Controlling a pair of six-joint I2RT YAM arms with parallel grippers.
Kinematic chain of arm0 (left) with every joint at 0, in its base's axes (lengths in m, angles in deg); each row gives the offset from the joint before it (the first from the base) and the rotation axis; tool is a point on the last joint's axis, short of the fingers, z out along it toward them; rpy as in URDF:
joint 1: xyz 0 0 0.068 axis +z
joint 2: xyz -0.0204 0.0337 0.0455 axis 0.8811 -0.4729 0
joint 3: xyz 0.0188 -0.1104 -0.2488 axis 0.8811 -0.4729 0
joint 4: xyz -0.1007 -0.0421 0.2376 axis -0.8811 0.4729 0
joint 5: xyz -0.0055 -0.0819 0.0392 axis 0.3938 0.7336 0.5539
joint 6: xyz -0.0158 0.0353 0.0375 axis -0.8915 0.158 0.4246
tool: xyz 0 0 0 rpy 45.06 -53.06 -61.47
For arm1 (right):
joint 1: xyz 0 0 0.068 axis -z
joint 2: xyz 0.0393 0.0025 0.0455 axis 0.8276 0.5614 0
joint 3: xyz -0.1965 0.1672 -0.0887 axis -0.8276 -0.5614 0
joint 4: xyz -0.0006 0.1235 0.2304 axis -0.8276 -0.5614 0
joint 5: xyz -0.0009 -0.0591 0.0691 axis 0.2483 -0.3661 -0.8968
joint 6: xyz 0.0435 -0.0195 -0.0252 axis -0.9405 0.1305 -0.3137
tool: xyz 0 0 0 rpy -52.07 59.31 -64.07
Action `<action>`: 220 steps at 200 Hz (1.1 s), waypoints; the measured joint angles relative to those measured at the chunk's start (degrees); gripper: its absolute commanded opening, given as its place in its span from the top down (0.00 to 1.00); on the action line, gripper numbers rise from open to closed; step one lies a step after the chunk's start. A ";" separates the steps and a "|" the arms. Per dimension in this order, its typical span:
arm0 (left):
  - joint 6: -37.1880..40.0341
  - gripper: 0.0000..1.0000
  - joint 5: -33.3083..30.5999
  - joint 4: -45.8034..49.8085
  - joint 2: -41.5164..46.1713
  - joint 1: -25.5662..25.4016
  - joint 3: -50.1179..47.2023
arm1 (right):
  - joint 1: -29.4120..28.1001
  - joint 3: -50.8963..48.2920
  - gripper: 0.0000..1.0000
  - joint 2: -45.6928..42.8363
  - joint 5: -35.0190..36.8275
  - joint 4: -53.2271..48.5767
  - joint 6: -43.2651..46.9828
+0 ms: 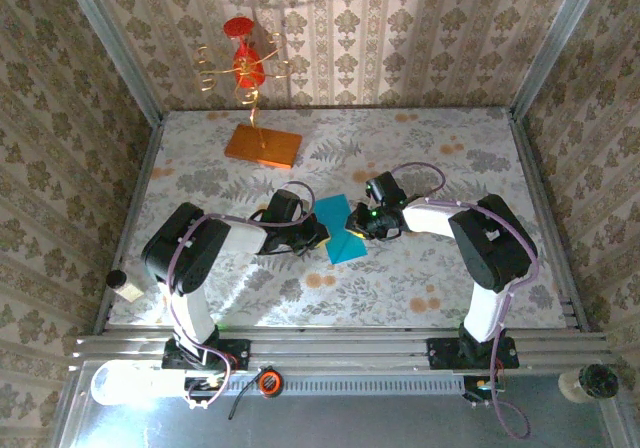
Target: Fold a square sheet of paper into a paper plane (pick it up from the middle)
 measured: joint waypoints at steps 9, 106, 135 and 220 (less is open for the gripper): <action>0.00 1.00 0.00 0.02 -0.02 0.00 0.00 | 0.00 0.00 0.78 0.00 -0.13 0.39 0.00; 0.00 1.00 0.15 0.00 -0.02 0.04 0.00 | -0.11 -0.02 0.78 0.44 -2.56 2.16 0.04; 0.00 1.00 0.15 0.00 -0.02 0.04 0.00 | -0.11 -0.24 0.78 0.72 -3.30 2.25 0.90; 0.07 0.99 0.13 0.50 0.11 0.04 0.24 | -0.28 -2.82 0.82 0.72 -7.61 5.44 2.38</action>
